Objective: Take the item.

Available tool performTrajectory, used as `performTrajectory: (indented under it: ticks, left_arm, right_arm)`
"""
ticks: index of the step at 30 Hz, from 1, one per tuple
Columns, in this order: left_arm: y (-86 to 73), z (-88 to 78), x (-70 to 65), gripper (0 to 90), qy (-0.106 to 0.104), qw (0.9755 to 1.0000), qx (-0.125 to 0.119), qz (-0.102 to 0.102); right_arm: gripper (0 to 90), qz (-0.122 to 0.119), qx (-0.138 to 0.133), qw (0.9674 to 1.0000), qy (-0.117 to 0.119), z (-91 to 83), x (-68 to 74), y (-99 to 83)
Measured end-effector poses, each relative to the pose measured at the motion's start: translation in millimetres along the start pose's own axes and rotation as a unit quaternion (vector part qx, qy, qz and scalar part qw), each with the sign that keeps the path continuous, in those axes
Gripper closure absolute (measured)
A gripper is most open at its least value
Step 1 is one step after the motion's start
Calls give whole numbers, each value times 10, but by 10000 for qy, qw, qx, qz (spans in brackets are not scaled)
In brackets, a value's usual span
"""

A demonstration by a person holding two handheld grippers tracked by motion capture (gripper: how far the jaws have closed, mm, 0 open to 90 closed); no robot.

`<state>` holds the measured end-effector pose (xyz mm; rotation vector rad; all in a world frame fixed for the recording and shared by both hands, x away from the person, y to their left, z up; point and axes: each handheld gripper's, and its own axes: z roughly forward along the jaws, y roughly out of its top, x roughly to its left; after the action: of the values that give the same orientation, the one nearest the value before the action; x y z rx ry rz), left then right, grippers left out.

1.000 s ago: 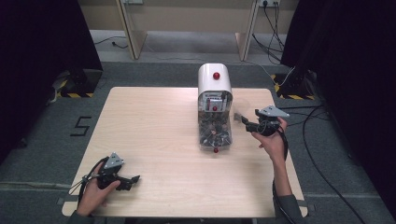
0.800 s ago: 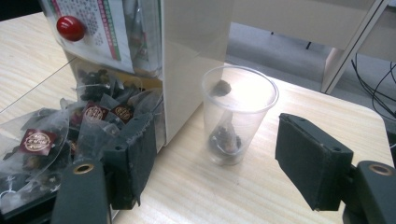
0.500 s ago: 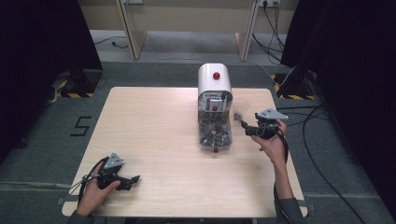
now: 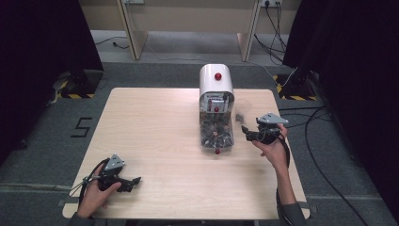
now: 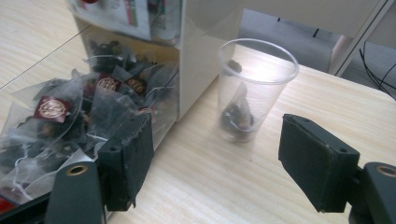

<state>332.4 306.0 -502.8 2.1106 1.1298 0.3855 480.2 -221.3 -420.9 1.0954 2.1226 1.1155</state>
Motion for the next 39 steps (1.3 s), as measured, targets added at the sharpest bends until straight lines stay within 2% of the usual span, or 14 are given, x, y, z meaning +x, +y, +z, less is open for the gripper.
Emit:
performTrajectory:
  ticks: [17, 39]
  left_arm:
    - [0, 0, 0, 0, 1, 10000, 0, 0]
    - [0, 0, 0, 0, 0, 10000, 0, 0]
  right_arm:
    - [261, -54, 145, 9999, -60, -180, 44, -171]
    - [248, -110, 382, 9992, 65, -247, 191, -401]
